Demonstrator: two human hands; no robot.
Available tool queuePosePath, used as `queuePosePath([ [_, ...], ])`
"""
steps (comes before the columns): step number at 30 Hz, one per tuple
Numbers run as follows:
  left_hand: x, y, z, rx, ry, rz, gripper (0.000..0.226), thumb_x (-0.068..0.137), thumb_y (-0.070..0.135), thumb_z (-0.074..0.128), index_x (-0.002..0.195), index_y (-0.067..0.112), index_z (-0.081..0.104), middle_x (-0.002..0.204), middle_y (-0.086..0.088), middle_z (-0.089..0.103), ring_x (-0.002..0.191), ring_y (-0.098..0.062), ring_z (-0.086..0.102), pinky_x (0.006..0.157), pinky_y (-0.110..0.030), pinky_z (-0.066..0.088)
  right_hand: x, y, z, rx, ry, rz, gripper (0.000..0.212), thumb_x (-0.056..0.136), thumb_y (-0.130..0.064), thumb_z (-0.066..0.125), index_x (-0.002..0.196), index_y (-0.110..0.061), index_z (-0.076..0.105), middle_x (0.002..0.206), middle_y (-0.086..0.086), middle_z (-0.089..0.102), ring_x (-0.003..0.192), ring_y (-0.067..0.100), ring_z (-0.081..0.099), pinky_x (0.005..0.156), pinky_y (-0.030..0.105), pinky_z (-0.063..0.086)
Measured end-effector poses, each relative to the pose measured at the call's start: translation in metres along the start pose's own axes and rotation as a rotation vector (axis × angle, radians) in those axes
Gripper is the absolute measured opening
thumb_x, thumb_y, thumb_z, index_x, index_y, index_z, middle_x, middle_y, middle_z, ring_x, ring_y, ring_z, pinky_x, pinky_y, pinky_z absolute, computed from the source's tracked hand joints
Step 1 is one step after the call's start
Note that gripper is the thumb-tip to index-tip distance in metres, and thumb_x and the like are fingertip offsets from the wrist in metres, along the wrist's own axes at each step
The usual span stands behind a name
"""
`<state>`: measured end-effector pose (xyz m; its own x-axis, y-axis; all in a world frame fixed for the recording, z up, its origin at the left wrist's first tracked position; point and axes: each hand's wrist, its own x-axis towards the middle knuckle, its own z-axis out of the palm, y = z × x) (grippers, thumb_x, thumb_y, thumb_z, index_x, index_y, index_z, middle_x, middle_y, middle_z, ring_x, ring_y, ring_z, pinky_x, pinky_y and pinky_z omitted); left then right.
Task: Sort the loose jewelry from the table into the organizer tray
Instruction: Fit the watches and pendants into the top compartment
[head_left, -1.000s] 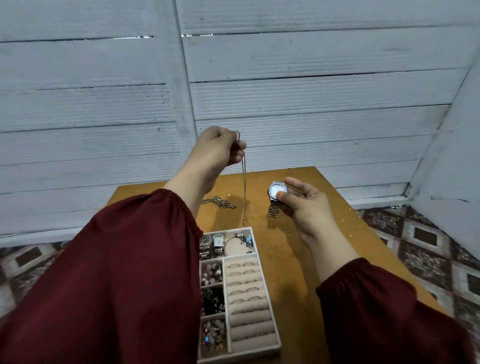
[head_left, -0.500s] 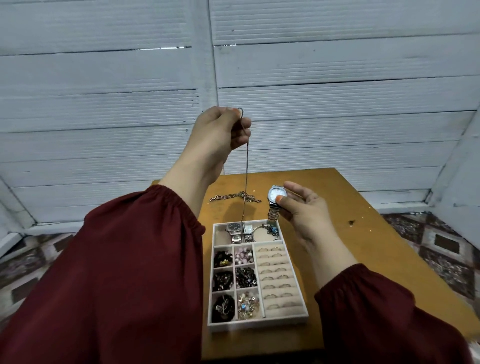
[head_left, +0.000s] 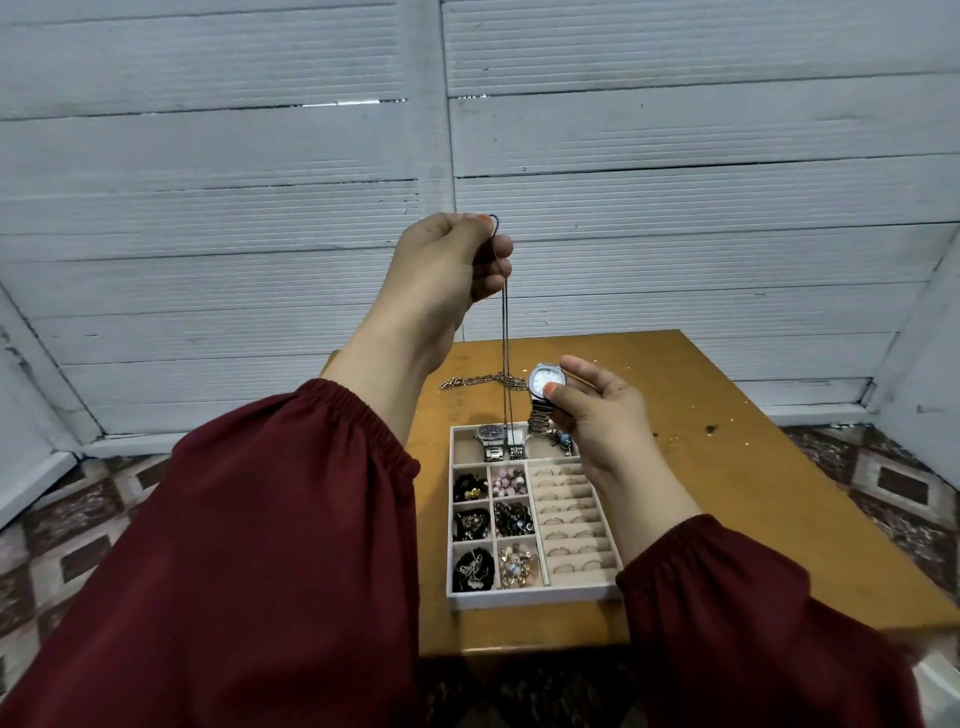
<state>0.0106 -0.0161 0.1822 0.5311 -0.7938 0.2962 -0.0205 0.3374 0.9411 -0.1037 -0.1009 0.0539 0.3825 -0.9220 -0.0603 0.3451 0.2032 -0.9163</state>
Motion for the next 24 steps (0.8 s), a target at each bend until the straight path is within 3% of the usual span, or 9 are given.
queuePosePath([
  [8,-0.015,-0.005,-0.001,0.015,-0.005,-0.030,0.007,0.096,0.010,0.047,0.092,0.008,0.053,0.071,-0.002,0.060,0.059,-0.011,0.055,0.057,-0.019,0.047,-0.003,0.010,-0.003,0.003,0.021,-0.009,0.037,0.079,0.009,0.066,0.103,-0.019,0.064,0.119,0.015,0.062,0.106,0.026,0.064,0.078,0.027,0.055],
  [12,-0.020,-0.005,-0.001,0.020,0.001,-0.049,0.009,0.096,0.009,0.048,0.089,0.009,0.053,0.068,-0.001,0.059,0.057,-0.011,0.054,0.055,-0.019,0.045,-0.007,0.010,-0.004,0.016,0.018,-0.016,0.035,0.080,0.010,0.065,0.102,-0.018,0.063,0.117,0.015,0.063,0.097,0.023,0.066,0.066,0.021,0.053],
  [24,-0.031,-0.011,-0.002,0.084,-0.048,-0.093,0.014,0.096,0.009,0.047,0.084,0.012,0.054,0.063,0.001,0.058,0.051,-0.008,0.052,0.050,-0.018,0.043,-0.013,0.010,-0.005,0.023,0.032,-0.010,0.035,0.081,0.009,0.065,0.105,-0.016,0.062,0.115,0.012,0.063,0.089,0.016,0.066,0.055,0.015,0.051],
])
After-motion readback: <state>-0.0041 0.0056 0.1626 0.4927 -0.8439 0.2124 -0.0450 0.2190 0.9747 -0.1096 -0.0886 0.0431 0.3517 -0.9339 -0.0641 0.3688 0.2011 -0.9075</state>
